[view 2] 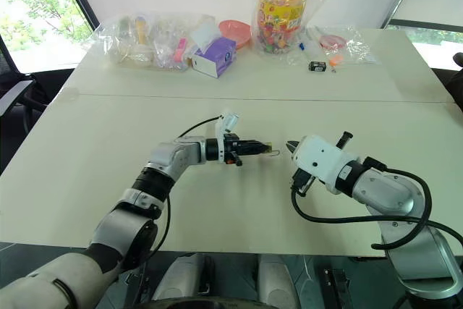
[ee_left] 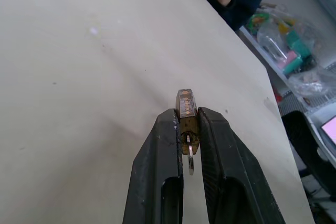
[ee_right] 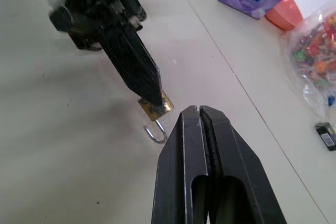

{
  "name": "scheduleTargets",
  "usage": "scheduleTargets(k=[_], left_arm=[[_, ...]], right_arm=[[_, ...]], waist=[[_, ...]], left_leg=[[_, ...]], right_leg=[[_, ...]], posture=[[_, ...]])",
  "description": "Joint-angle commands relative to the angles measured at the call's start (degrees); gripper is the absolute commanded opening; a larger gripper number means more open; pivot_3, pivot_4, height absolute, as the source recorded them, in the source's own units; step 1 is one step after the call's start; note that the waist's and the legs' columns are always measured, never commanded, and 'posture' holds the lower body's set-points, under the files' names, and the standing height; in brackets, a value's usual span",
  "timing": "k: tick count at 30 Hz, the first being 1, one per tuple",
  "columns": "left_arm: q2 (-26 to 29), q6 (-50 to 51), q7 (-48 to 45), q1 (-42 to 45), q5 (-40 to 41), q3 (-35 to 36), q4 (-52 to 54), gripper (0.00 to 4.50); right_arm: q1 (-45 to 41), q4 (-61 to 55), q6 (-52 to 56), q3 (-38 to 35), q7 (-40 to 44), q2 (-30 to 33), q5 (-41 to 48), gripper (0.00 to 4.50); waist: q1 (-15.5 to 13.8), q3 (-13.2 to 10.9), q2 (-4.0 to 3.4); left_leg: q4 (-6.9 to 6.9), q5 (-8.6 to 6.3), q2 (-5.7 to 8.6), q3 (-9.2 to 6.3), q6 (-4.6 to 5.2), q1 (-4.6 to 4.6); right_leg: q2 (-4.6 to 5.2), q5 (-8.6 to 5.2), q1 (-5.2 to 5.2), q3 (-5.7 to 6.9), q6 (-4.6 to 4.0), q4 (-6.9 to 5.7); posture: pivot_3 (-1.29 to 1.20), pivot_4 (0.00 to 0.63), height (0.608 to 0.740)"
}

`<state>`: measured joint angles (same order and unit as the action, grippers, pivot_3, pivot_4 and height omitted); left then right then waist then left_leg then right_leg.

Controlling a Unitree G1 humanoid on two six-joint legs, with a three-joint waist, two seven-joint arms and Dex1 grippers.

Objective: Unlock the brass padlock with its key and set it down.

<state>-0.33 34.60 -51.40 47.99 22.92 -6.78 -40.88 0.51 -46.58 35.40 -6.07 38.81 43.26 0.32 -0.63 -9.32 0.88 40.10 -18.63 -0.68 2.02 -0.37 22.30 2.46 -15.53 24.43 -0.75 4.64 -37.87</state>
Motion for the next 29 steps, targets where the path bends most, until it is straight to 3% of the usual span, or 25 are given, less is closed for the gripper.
scheduleTargets(k=[1,3,9,16,29], left_arm=[[-1.60,-3.32,1.77,1.86,-1.28,2.05,-4.28,0.75],[-1.80,-4.36,1.43,1.82,-2.15,1.89,-5.51,1.34],[0.94,-7.45,0.49,0.83,-5.70,0.37,-5.61,4.30],[9.16,-14.51,-4.27,-2.88,-10.34,-3.03,3.54,4.41],[21.62,-6.62,-14.50,-8.76,-3.92,-1.83,28.74,4.41]], right_arm=[[-0.63,-2.68,1.20,0.20,-1.49,-0.42,0.12,0.00],[-0.62,-2.96,1.59,0.62,-1.84,-0.35,0.07,0.00],[-0.51,-2.72,1.53,1.77,-2.30,0.09,-0.13,0.00],[1.04,-1.42,0.26,0.33,-0.83,2.17,0.22,0.00],[3.06,3.25,-4.38,-4.50,3.52,6.96,1.16,0.00]], waist=[[0.05,0.00,0.00],[0.09,0.00,0.00],[0.09,0.04,0.03],[1.47,0.05,0.01],[0.19,0.05,0.02]], left_leg=[[0.00,0.00,0.00,0.00,0.00,-0.01],[-0.01,0.00,0.01,0.00,0.00,-0.01],[0.00,0.00,-0.03,-0.01,0.00,-0.06],[-0.07,0.00,-0.17,-0.01,0.00,-0.23],[-0.02,0.00,-0.13,-0.04,0.00,-0.10]], right_leg=[[-0.01,0.00,0.00,0.00,0.00,0.00],[-0.02,0.00,0.00,0.00,0.00,0.00],[0.00,0.00,-0.06,0.00,0.00,0.00],[-0.09,0.00,-0.14,-0.09,-0.01,-0.05],[-0.01,0.00,-0.11,-0.06,0.00,-0.02]], posture=[[0.00,0.150,0.735],[0.00,0.150,0.735],[0.00,0.150,0.735],[0.00,0.150,0.735],[0.00,0.150,0.735]])
